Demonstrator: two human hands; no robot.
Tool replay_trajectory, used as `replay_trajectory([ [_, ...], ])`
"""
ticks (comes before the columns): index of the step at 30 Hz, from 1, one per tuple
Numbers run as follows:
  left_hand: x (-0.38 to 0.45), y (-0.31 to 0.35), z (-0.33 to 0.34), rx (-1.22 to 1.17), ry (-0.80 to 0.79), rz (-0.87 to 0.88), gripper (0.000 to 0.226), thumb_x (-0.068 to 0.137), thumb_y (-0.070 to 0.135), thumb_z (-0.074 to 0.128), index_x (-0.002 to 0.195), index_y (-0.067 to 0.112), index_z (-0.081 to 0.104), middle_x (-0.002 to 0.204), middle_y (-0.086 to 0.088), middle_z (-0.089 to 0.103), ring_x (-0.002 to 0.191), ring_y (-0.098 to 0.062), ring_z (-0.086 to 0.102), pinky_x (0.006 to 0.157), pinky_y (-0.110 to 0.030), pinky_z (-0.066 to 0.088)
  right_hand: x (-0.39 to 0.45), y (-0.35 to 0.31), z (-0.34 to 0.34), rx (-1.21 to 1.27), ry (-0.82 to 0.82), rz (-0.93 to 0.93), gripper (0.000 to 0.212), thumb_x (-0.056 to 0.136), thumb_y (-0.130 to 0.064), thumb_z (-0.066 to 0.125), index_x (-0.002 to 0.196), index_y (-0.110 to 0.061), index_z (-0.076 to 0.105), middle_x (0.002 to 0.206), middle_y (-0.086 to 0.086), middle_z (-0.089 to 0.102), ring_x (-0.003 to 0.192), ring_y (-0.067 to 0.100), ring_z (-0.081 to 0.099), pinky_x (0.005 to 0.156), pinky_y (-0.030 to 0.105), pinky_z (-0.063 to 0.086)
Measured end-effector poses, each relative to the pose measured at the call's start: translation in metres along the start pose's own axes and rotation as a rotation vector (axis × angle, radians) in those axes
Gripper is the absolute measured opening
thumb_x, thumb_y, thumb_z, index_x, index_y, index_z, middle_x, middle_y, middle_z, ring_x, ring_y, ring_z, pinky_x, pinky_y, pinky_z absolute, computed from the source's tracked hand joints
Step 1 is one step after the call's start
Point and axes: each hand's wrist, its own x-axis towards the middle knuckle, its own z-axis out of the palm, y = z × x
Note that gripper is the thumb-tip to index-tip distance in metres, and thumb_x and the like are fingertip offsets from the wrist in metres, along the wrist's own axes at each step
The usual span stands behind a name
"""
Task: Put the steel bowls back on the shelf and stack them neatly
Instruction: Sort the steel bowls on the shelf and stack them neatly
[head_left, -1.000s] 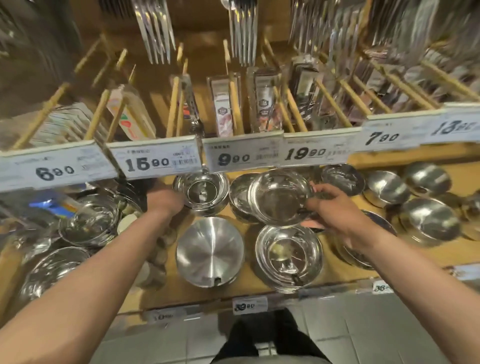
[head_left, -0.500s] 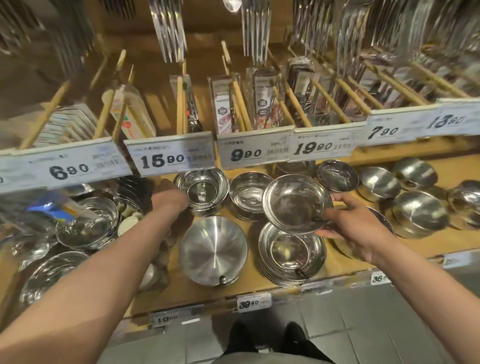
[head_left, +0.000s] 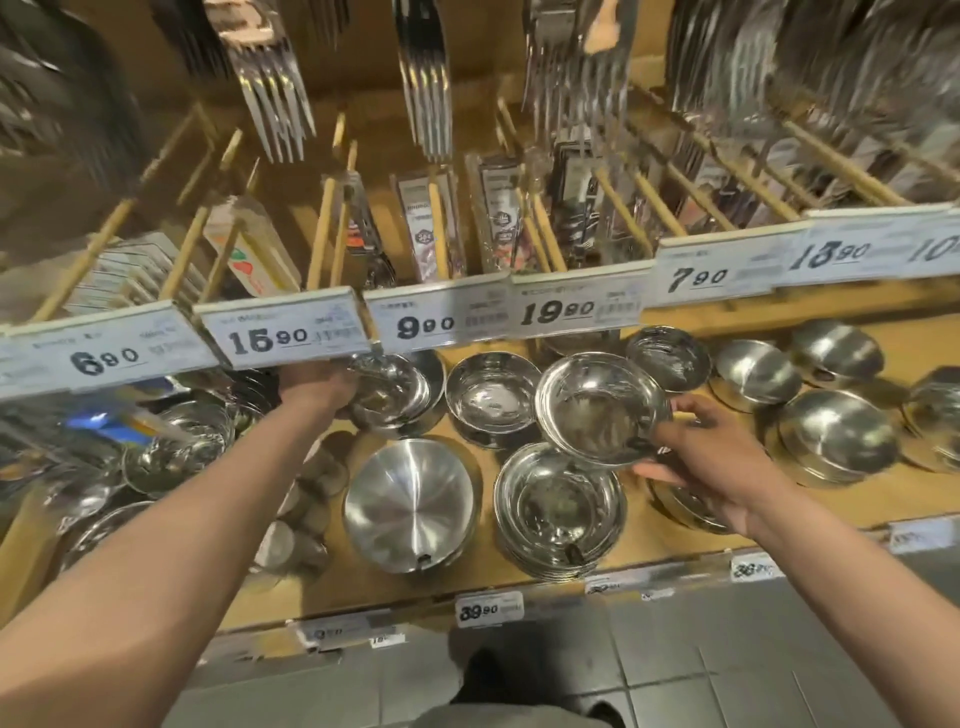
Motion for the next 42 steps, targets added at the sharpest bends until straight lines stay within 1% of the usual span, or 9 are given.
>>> replay_trajectory([
  [5,-0.032,0.012,-0.012,-0.079,-0.034,-0.024,0.012,0.098,0.004,0.055,0.105,0.011,0.062,0.114,-0.014,0.069,0.093,-0.024,0.064,0.081,-0.026,0.054,0.001,-0.004,-0.008,-0.016,-0.012,0.021,0.029,0.091,0.004,0.067,0.11,-0.013,0.055,0.085,0.016,0.079,0.081,0.032,0.078,0.054,0.025,0.061],
  [7,-0.05,0.013,-0.012,-0.102,0.021,0.018,0.014,0.096,0.008,0.058,0.109,0.011,0.063,0.094,-0.013,0.066,0.083,-0.021,0.06,0.075,-0.02,0.057,0.0,-0.006,-0.01,-0.035,-0.016,0.02,0.027,0.092,0.005,0.065,0.109,-0.014,0.055,0.079,0.013,0.078,0.079,0.032,0.078,0.054,0.026,0.062],
  [9,-0.076,0.013,-0.008,-0.086,0.021,0.014,0.008,0.093,0.007,0.061,0.099,0.012,0.059,0.073,-0.005,0.055,0.068,-0.02,0.057,0.046,-0.016,0.051,-0.004,-0.008,-0.013,-0.031,-0.024,0.024,0.025,0.092,0.005,0.064,0.106,-0.014,0.056,0.082,0.015,0.078,0.078,0.031,0.078,0.054,0.028,0.063],
  [12,-0.114,0.009,0.004,-0.126,-0.049,-0.019,0.015,0.083,-0.002,0.067,0.095,0.006,0.067,0.058,-0.01,0.066,0.069,-0.027,0.065,0.058,-0.028,0.06,-0.012,-0.009,-0.019,-0.011,-0.045,0.025,0.023,0.092,0.007,0.063,0.103,-0.012,0.056,0.09,0.021,0.075,0.078,0.033,0.078,0.052,0.027,0.061],
  [14,-0.139,0.006,0.012,-0.18,-0.078,-0.035,0.014,0.075,-0.011,0.068,0.087,-0.004,0.072,0.062,-0.015,0.071,0.059,-0.027,0.069,0.057,-0.038,0.062,-0.018,-0.008,-0.025,-0.012,-0.073,0.031,0.022,0.092,0.007,0.062,0.103,-0.011,0.055,0.089,0.023,0.076,0.079,0.035,0.078,0.052,0.026,0.06],
  [17,-0.17,0.002,0.025,-0.224,-0.101,-0.038,0.012,0.076,-0.014,0.068,0.081,-0.004,0.07,0.065,-0.017,0.072,0.041,-0.016,0.064,0.041,-0.024,0.052,-0.027,-0.006,-0.039,-0.013,-0.1,0.026,0.021,0.093,0.006,0.062,0.102,-0.011,0.055,0.086,0.02,0.078,0.081,0.036,0.078,0.052,0.025,0.06],
  [21,-0.198,-0.004,0.044,-0.324,-0.145,-0.054,0.024,0.077,-0.015,0.066,0.1,-0.013,0.069,0.092,-0.031,0.074,0.062,-0.028,0.069,0.072,-0.046,0.062,-0.039,-0.003,-0.057,0.001,-0.097,0.003,0.018,0.092,0.006,0.064,0.097,-0.009,0.056,0.095,0.023,0.075,0.083,0.036,0.077,0.05,0.025,0.06],
  [28,-0.221,-0.01,0.072,-0.43,-0.158,-0.079,0.012,0.087,-0.002,0.066,0.083,0.008,0.061,0.093,-0.022,0.073,0.061,-0.025,0.072,0.044,-0.022,0.055,-0.058,0.001,-0.074,-0.013,-0.14,-0.048,0.016,0.093,0.008,0.06,0.106,-0.001,0.057,0.091,0.023,0.077,0.085,0.033,0.078,0.064,0.032,0.064],
  [42,-0.22,-0.022,0.092,-0.35,-0.122,-0.112,0.017,0.085,-0.002,0.07,0.079,0.011,0.061,0.104,-0.019,0.071,0.08,-0.032,0.075,0.05,-0.029,0.059,-0.065,0.008,-0.076,-0.026,-0.054,-0.049,0.015,0.096,0.007,0.056,0.094,-0.007,0.05,0.111,0.028,0.068,0.073,0.026,0.077,0.055,0.026,0.063],
])
